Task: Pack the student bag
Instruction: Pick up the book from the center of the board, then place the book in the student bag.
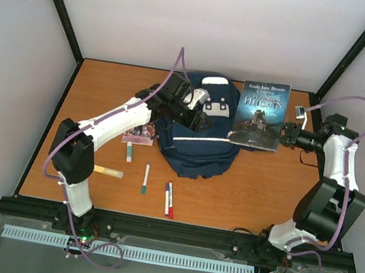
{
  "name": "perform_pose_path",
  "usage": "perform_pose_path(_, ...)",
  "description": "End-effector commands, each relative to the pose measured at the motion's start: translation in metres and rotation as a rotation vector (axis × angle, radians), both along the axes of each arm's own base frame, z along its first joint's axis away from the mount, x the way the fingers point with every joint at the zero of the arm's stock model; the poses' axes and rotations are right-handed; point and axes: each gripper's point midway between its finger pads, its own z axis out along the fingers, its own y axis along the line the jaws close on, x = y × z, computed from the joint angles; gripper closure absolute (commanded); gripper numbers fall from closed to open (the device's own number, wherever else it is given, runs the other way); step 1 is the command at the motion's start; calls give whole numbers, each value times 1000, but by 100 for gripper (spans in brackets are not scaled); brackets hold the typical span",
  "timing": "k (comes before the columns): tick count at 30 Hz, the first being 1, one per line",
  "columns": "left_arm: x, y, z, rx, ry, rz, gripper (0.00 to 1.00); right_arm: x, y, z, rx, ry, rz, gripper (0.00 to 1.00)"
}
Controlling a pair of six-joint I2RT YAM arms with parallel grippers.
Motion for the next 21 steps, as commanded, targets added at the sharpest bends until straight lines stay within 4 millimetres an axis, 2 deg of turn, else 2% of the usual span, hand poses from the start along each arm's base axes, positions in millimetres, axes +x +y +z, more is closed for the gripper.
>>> perform_pose_path(1, -14, 1, 2, 126, -80, -68, 30, 6, -6, 38, -76, -98, -90, 97)
perform_pose_path(5, -24, -5, -12, 224, -111, -108, 31, 11, -17, 28, -229, -124, -174, 97)
perform_pose_path(11, -30, -14, -34, 405, -165, -143, 34, 11, -40, -9, -477, -181, -301, 97)
perform_pose_path(16, -42, -32, -55, 514, -210, -214, 36, 6, -51, -52, -532, -131, -323, 97)
perform_pose_path(21, -46, -44, -74, 594, -221, -257, 43, 4, -61, -58, -552, -135, -363, 97)
